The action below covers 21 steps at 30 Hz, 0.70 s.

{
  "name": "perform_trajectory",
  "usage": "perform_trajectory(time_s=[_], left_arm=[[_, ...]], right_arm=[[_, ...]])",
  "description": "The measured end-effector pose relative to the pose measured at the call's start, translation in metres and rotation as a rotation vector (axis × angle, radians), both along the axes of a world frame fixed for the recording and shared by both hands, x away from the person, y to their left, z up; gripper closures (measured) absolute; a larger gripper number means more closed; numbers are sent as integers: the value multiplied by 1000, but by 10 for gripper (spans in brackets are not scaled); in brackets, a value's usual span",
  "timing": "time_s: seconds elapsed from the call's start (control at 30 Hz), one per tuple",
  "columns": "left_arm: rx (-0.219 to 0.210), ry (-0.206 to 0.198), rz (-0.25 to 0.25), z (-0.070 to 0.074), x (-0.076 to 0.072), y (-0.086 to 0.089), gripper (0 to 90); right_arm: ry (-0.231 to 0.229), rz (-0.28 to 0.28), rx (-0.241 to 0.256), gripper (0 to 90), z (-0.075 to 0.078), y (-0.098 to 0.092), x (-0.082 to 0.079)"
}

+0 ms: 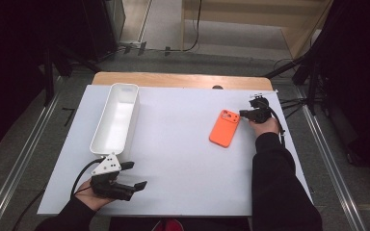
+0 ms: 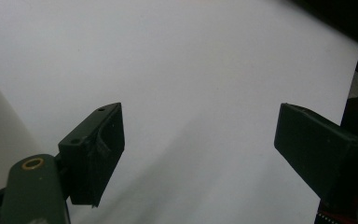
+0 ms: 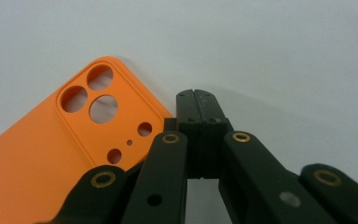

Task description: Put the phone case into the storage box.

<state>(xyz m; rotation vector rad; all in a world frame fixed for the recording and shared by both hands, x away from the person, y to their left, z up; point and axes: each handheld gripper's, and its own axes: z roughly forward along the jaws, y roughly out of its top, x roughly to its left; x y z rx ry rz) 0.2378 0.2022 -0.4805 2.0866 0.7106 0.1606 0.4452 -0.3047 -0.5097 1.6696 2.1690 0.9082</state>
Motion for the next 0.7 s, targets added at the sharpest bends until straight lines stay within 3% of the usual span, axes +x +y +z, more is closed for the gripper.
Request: perform_trajectory(time_s=[0.7], left_arm=[[-5,0,4,1,1,1,163]], right_arm=[[54,109,0,881,1,18,-6]])
